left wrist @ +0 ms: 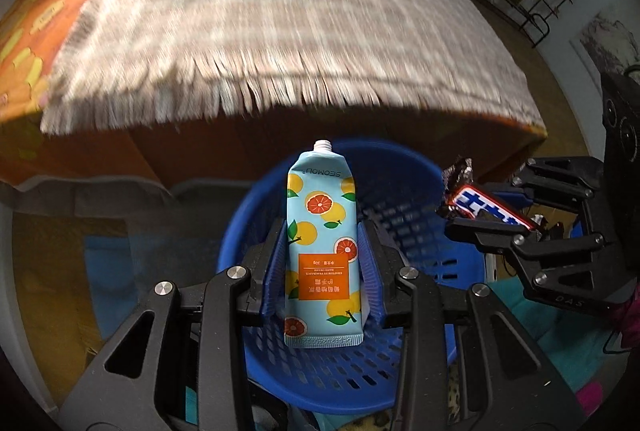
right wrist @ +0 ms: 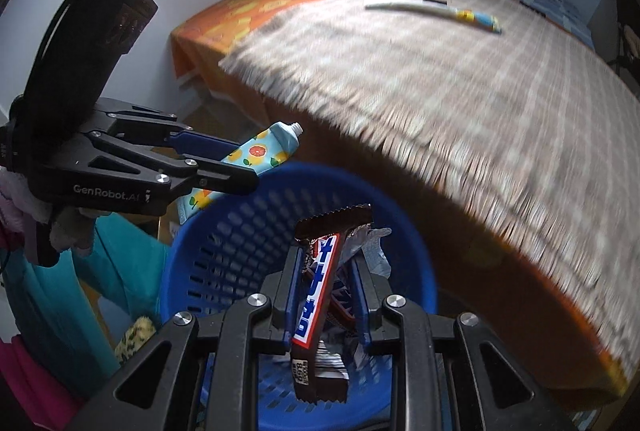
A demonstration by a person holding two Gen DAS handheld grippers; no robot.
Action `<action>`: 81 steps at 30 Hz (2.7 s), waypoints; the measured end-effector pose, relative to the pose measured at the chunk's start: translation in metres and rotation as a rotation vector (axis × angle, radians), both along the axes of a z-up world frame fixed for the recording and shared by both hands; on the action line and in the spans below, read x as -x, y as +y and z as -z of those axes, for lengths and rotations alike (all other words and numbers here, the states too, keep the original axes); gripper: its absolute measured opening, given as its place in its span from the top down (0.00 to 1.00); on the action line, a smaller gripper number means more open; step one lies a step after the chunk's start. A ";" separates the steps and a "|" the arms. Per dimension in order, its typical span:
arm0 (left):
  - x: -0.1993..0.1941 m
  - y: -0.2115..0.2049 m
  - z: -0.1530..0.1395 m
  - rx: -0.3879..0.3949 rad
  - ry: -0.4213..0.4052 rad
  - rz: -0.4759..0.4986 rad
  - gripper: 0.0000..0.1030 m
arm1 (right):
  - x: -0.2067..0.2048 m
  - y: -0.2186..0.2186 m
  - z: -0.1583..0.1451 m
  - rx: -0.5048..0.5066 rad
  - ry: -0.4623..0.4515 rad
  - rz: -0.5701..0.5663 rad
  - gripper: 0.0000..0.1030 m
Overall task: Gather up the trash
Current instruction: 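Carry the pouch with the left tool while the right tool carries the candy bar to the basket, then open both tools over the basket to drop the pouch and candy bar, then move both tools back over the cloth toward the hair tie and drink carton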
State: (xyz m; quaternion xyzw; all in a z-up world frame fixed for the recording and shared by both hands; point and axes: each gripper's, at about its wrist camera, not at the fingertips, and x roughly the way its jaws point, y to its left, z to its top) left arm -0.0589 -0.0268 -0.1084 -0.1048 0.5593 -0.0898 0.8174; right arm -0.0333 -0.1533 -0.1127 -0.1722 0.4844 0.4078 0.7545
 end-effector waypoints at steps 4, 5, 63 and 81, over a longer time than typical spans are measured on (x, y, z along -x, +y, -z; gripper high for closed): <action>0.006 -0.008 0.009 0.003 0.022 0.021 0.66 | 0.005 -0.005 0.011 0.010 0.024 0.010 0.75; 0.008 -0.011 0.012 0.000 0.027 0.027 0.66 | 0.007 -0.006 0.013 0.012 0.028 0.011 0.75; -0.038 0.015 -0.014 -0.040 -0.060 -0.039 0.42 | -0.017 -0.012 -0.007 0.087 -0.130 0.164 0.08; -0.115 0.039 -0.065 -0.063 -0.179 -0.054 0.42 | -0.056 -0.010 -0.035 0.007 -0.143 0.203 0.08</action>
